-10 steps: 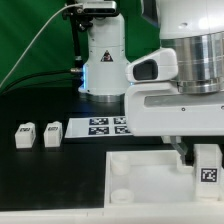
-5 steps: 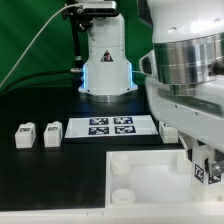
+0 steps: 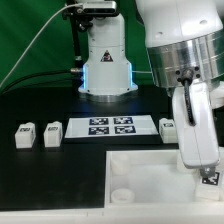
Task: Assemble one leg
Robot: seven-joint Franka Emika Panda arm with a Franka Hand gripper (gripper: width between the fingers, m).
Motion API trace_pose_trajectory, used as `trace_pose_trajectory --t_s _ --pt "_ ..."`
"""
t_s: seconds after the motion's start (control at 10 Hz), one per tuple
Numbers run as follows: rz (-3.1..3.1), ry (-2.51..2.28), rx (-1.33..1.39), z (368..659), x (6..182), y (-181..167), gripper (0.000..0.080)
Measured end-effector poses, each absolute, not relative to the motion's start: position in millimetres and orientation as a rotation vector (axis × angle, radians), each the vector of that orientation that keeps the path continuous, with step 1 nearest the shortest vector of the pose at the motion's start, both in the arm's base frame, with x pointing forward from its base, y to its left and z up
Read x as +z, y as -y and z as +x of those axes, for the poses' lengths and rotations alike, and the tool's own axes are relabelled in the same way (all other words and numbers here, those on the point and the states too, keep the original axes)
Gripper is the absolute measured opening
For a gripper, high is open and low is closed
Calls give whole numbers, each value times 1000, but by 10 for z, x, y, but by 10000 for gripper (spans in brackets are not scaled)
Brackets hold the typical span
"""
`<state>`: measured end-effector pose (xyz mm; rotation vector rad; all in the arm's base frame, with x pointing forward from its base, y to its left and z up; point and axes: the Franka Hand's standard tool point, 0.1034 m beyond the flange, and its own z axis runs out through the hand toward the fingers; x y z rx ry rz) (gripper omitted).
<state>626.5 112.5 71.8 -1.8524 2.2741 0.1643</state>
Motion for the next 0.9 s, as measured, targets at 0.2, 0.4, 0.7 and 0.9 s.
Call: trace_pose_trajectory --t_s 0.2,0.4,0.7,0.9 --pt "-2064 -2076 137 6258 711 -1149 503" --pt "-2379 -1702 90 6270 736 -1169 609" --pt "-2657 -1272 41 6251 713 -1131 648" --pt "-2966 -618 -29 6277 709 -1096 649"
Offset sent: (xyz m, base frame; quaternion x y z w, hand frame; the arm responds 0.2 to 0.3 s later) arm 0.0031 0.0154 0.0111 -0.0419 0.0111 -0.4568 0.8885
